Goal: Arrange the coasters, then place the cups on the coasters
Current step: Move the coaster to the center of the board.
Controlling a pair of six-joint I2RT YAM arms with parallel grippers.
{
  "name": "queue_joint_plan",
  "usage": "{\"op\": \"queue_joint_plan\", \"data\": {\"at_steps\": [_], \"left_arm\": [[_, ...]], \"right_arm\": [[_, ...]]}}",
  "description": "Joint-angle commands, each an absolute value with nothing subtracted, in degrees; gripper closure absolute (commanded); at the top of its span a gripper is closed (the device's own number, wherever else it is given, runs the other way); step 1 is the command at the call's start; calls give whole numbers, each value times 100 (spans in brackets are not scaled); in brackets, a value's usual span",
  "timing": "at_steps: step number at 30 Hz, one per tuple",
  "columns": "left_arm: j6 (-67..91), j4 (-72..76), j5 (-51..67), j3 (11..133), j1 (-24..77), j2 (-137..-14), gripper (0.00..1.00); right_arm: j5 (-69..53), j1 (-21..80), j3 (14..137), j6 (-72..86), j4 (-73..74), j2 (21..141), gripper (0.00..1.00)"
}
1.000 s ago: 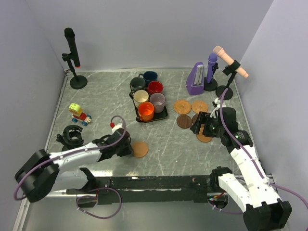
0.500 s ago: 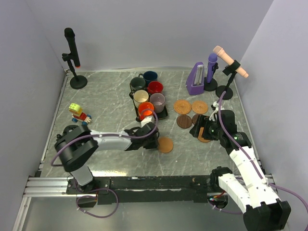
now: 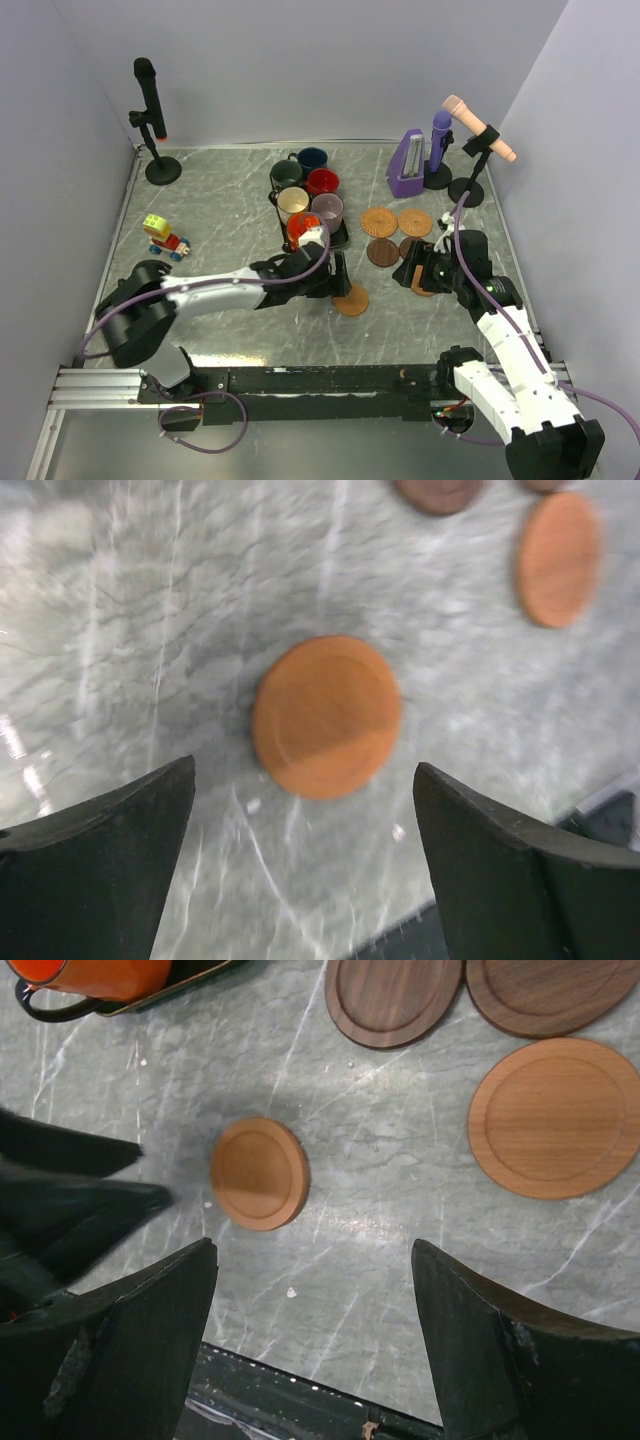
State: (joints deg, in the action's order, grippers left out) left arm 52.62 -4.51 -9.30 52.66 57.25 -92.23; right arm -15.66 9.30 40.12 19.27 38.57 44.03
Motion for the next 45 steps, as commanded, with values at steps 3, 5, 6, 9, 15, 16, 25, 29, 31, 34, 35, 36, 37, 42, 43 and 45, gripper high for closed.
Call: {"op": "queue_joint_plan", "data": {"at_steps": [3, 5, 6, 9, 15, 16, 25, 29, 31, 34, 35, 36, 37, 42, 43, 45], "left_arm": [[4204, -790, -906, 5203, 5731, -7632, 2], [3764, -1045, -835, 5308, 5643, -7043, 1], [3562, -1290, -818, 5396, 5512, -6805, 1], [3025, -1695, -424, 5756, 4688, -6355, 3], [2409, -2329, 114, 6784, 2762, -6495, 3], [2321, -2286, 219, 6855, 2499, -6513, 3], [1608, -1049, -843, 5636, 1573, -6013, 3], [1547, -853, -922, 5292, 1521, -5643, 4], [1503, -878, -1202, 5291, 1521, -5625, 3], [1529, -1019, -1318, 5344, 1521, -5695, 3], [1547, -1011, -1275, 5352, 1521, -5713, 3], [1564, -1011, -1187, 5353, 1521, -5722, 3], [1591, -1002, -1100, 5361, 1521, -5739, 3], [1670, -1046, -949, 5388, 1521, -5775, 3], [1670, -1037, -932, 5370, 1521, -5766, 3], [1679, -1028, -923, 5361, 1521, -5739, 3]], "right_arm": [[-1460, 1273, 4192, 2030, 3718, 4526, 17], [-1083, 1711, 4350, 2092, 3761, 4631, 18], [-872, 2001, 4446, 2118, 3779, 4736, 18], [-186, 2792, 4762, 2232, 3849, 5157, 19], [640, 4146, 5123, 2557, 3701, 6160, 25], [720, 4383, 5194, 2592, 3657, 6361, 25], [1669, 5756, 6327, 2532, 3919, 8576, 36], [1872, 5976, 6679, 2557, 4104, 9385, 43], [1837, 6003, 6688, 2558, 4061, 9649, 45], [1907, 6012, 6618, 2671, 4052, 9887, 47], [1925, 6012, 6601, 2707, 4078, 9949, 48], [1951, 6003, 6609, 2742, 4113, 10019, 49], [1977, 6012, 6592, 2786, 4122, 10072, 50], [2048, 6021, 6478, 2891, 4052, 10256, 55], [2065, 6021, 6469, 2892, 4017, 10292, 56], [2057, 6021, 6442, 2874, 3973, 10353, 57]]}}
